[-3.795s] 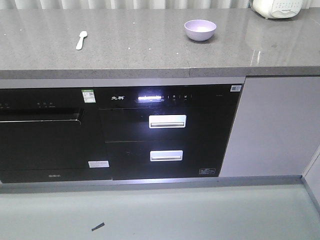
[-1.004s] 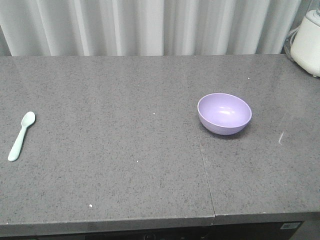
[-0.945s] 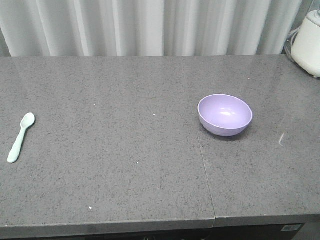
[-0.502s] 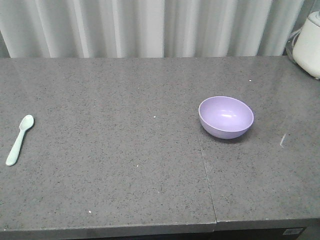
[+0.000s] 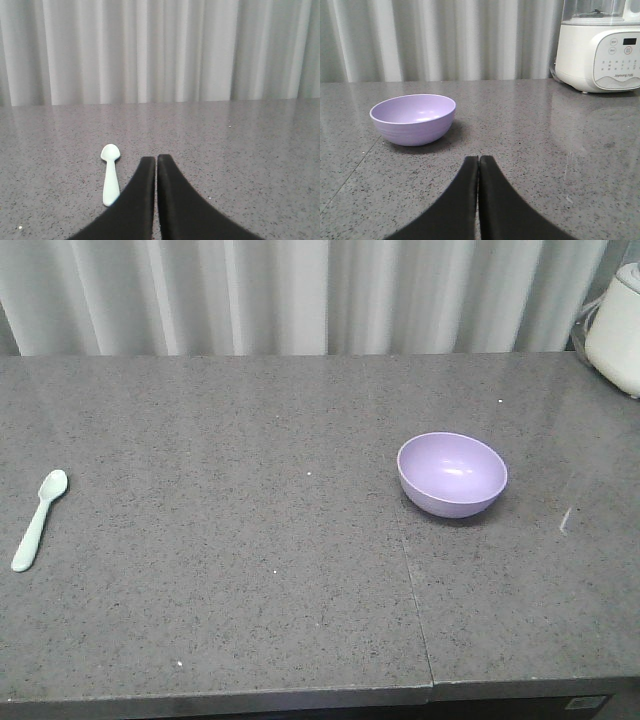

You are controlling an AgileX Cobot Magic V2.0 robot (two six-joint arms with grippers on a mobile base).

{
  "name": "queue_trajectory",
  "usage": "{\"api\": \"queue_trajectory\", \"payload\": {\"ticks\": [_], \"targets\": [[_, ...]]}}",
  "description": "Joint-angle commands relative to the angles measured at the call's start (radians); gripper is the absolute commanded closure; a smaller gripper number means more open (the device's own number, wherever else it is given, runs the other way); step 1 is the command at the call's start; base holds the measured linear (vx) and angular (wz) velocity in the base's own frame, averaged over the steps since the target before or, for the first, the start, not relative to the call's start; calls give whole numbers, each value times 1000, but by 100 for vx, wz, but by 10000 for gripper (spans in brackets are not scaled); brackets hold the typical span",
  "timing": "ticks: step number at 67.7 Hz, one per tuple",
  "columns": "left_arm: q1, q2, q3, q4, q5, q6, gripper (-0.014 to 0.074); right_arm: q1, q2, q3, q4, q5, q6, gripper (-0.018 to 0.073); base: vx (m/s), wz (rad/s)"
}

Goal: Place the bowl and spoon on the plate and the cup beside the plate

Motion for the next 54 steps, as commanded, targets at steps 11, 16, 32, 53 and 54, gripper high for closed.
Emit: {"api": "queue_trajectory", "payload": {"ticks": [11, 16, 32, 53, 54], "targets": [[-6, -14, -18, -1, -80, -12, 603, -3, -6, 8, -7, -72, -10, 570, 0, 0], [-6, -14, -18, -1, -80, -12, 603, -3, -6, 8, -7, -72, -10, 570, 0, 0], [-6, -14, -25, -1, -83, -12, 603, -3, -6, 8, -7, -74, -10, 570, 0, 0], [-6, -9, -162, -12, 1, -29, 603, -3, 47, -98, -6, -76, -7, 570, 0, 0], [-6, -5, -176, -11, 12, -29, 603, -3, 55, -108, -6, -72, -7, 570, 0, 0]]}}
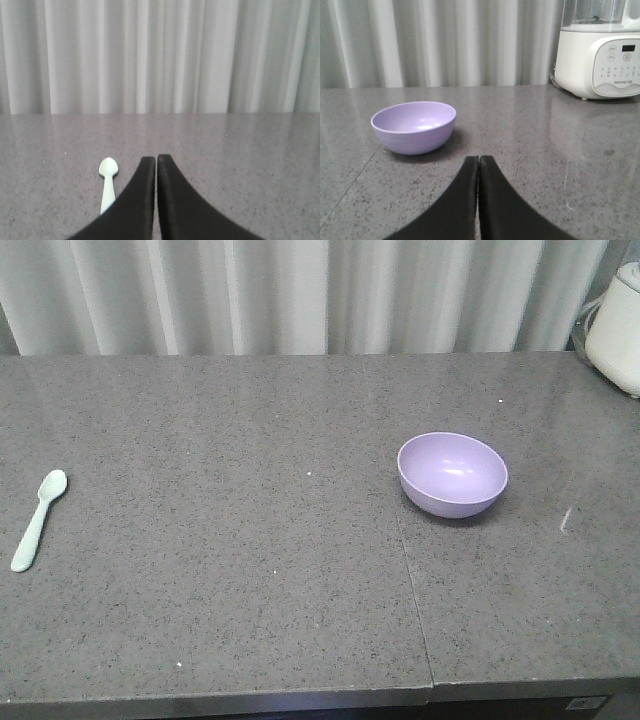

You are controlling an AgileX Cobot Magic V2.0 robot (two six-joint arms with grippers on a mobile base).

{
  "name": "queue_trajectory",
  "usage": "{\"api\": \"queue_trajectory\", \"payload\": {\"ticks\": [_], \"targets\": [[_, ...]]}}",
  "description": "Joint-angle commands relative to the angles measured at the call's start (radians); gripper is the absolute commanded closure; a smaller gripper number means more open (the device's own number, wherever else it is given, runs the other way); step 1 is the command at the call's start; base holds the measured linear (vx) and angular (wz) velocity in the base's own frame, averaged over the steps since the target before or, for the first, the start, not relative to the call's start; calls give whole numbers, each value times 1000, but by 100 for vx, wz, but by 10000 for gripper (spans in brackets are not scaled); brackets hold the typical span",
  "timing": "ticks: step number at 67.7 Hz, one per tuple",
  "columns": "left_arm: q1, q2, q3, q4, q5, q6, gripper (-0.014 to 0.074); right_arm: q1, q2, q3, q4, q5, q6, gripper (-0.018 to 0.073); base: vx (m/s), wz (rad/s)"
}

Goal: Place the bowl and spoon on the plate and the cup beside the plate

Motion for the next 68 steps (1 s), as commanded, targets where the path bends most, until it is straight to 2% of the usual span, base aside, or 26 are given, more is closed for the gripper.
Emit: {"api": "queue_trajectory", "payload": {"ticks": [1, 11, 29, 42, 52, 68], "targets": [[-6, -1, -124, 0, -4, -11, 603, -3, 57, -91, -6, -70, -7, 570, 0, 0], [-6, 130, -335, 0, 194, -11, 603, -3, 193, -265, -6, 33, -10, 570, 0, 0], [-6, 504, -742, 0, 561, -11, 603, -3, 519, -641, -60, 430, -19, 570, 0, 0], [-6, 720, -913, 0, 770, -11, 603, -3, 711, -860, -66, 675, -18, 570, 0, 0], [-6, 825, -956, -1, 862, -11, 603, -3, 806, -957, -62, 782, -18, 570, 0, 0], [-6, 856, -955, -1, 883, -11, 603, -3, 829, -967, -57, 794, -12, 570, 0, 0]]}}
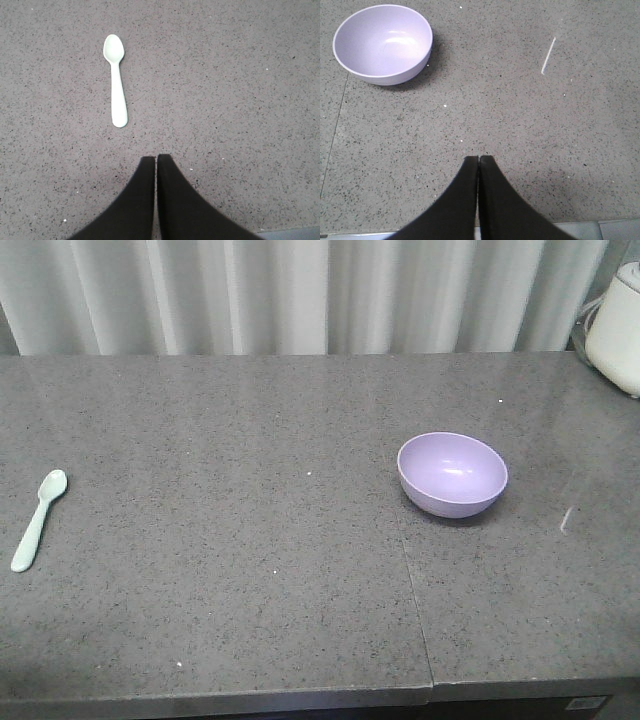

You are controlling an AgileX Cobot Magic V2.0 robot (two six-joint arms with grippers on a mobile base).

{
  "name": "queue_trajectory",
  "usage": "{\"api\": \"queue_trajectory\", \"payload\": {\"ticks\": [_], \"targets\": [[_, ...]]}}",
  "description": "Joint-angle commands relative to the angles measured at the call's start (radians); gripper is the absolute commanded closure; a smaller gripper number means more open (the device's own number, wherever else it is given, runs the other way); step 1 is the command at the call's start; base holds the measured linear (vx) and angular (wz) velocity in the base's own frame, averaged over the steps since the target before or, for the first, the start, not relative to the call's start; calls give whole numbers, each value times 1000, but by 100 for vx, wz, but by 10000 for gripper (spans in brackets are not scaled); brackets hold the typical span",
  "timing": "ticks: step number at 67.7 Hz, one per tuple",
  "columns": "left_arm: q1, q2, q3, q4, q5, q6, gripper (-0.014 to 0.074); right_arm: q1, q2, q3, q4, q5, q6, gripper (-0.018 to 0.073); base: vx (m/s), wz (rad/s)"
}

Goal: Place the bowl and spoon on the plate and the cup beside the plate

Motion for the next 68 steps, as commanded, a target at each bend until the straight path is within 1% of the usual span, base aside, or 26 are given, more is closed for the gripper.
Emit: {"api": "queue_trajectory", "payload": {"ticks": [1, 21, 28, 34, 38, 45, 51, 58, 62, 68], "targets": [[-6, -1, -34, -2, -45, -7, 603, -3, 0, -35, -7, -48, -5, 570, 0, 0], [-6, -2, -34, -2, -46, -7, 598, -3, 0, -35, -6, -35, -3, 560, 0, 0], [-6, -2, -34, 0, -46, -6, 579, -3, 0, -35, -6, -31, -3, 522, 0, 0], [-6, -2, -34, 0, -46, -7, 540, -3, 0, -35, -6, -22, -3, 462, 0, 0], [-6, -2, -34, -1, -46, -8, 495, -3, 0, -35, -6, -18, -3, 398, 0, 0], [-6, -2, -34, -1, -45, -8, 384, -3, 0, -35, -6, -11, -3, 281, 0, 0], [-6, -2, -34, -1, -45, -8, 257, -3, 0, -35, -6, -3, -3, 179, 0, 0], [-6, -2, -34, -1, -45, -8, 111, -3, 0, -35, -6, -2, -3, 89, 0, 0], [-6, -2, -34, -1, -45, -8, 43, -3, 0, -35, -6, -3, -3, 62, 0, 0], [-6, -2, -34, -1, -34, -8, -14, -3, 0, -35, -6, -3, -3, 51, 0, 0]]}}
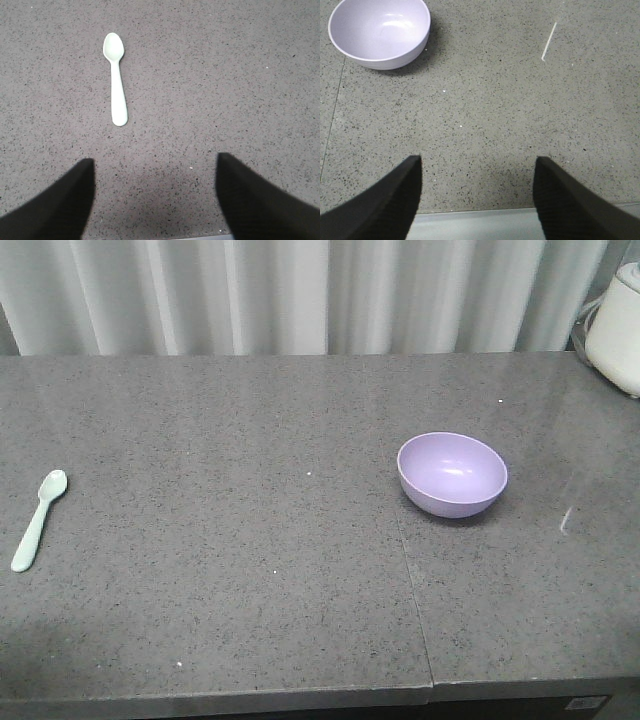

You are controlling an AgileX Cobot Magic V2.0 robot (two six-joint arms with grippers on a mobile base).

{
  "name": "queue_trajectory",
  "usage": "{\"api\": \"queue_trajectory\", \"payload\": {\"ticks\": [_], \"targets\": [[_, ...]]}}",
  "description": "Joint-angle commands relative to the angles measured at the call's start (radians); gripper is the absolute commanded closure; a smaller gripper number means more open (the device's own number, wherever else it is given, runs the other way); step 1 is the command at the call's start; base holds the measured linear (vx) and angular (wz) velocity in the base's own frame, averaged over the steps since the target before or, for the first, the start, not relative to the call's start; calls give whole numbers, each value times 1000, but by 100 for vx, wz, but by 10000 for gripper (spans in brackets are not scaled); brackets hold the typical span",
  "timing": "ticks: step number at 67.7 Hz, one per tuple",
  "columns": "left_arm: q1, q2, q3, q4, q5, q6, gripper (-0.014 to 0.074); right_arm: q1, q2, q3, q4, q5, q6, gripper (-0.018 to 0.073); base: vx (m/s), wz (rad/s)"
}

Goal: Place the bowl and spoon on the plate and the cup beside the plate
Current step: 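Grasp the white spoon by its handle with the left gripper and lift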

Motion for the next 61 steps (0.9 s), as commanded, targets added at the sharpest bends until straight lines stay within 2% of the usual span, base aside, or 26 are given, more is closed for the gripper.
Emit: {"api": "queue_trajectory", "payload": {"ticks": [1, 18, 32, 46, 61], "targets": [[-6, -5, -32, -2, -35, -7, -18, -3, 0, -35, -6, -51, -4, 52, 0, 0], [-6, 41, -56, -1, -3, -6, 1, -3, 0, -35, -6, -52, -4, 52, 0, 0], [-6, 215, -173, 11, 35, -6, 6, -3, 0, -35, -6, -52, -4, 52, 0, 0], [-6, 441, -286, 85, 58, -62, 6, -3, 0, -35, -6, -51, -4, 52, 0, 0], [-6, 656, -401, 78, 56, -63, 6, -3, 0, -35, -6, -46, -4, 52, 0, 0]]}}
